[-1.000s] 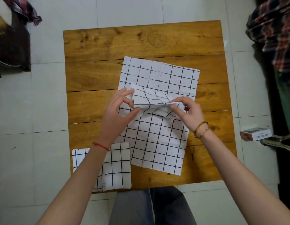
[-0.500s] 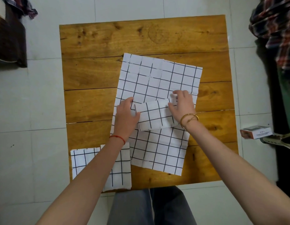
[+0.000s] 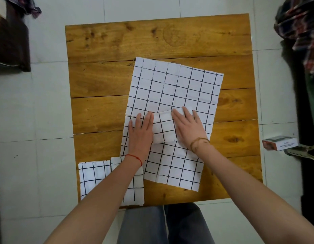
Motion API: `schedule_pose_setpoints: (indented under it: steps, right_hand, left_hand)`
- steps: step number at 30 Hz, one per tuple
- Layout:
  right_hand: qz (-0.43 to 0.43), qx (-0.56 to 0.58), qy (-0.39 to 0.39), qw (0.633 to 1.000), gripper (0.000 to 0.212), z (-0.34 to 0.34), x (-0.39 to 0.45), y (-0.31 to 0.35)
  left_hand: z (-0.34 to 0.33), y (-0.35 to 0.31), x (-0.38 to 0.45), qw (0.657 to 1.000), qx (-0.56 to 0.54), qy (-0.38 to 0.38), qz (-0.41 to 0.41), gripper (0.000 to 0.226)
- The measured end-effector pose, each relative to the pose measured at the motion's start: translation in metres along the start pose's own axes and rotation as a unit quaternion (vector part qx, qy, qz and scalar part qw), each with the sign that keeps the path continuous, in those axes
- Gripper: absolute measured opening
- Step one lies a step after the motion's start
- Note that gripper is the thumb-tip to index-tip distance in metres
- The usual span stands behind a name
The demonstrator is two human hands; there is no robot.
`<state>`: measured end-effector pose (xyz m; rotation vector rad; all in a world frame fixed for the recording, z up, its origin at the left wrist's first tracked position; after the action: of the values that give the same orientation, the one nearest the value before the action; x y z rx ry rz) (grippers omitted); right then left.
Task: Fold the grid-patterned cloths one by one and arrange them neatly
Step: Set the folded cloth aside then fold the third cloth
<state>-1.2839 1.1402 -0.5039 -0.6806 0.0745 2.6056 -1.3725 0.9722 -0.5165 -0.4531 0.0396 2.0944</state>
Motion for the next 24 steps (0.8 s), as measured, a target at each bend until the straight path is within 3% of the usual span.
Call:
schedule_pose_setpoints:
  steps: [4,7,9,13,17,20,24]
  right_hand:
    - [-0.079,0.004,0.005,0.997,0.056,-0.004,-0.012,-0.045]
    - [-0.081,0.025,-0.006,0.996,0.059,0.002,-0.013,-0.050]
    - [-0.075,0.042,-0.030,0.996,0.058,0.007,-0.016,-0.046]
    - [0.006,0.056,-0.060,0.997,0.053,0.010,-0.037,-0.018]
    - [0.092,0.023,-0.035,0.995,0.051,-0.012,-0.062,0.020]
    - [0.065,0.001,0.007,0.998,0.052,-0.029,-0.071,0.024]
    - [-0.001,-0.004,0.006,1.000,0.055,-0.033,-0.080,-0.009]
  left_hand:
    - [-0.002,-0.001,-0.002,1.000,0.006,0.019,0.017,0.073]
    - [0.003,-0.002,-0.009,0.999,-0.007,-0.008,0.036,0.072]
    - [0.005,-0.008,-0.020,0.999,-0.009,-0.032,0.005,0.066]
    - [-0.002,-0.031,-0.055,0.997,0.000,-0.044,-0.064,0.059]
    - [-0.017,-0.044,-0.076,0.999,-0.031,-0.018,-0.036,0.060]
    - [-0.020,-0.045,-0.080,0.999,-0.040,-0.006,-0.020,0.063]
    - [-0.017,-0.040,-0.079,0.998,-0.059,0.006,-0.019,0.061]
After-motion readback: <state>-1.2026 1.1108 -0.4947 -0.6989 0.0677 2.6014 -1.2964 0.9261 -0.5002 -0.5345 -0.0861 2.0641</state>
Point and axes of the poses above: each hand's wrist, its own x-axis towards the middle knuckle, its own z-axis out of the back of the hand, y = z × x, the point moved 2 cm from there along x, towards the middle knuckle, and after that the axes turned 14 degrees about -z, right-handed, at the moved point
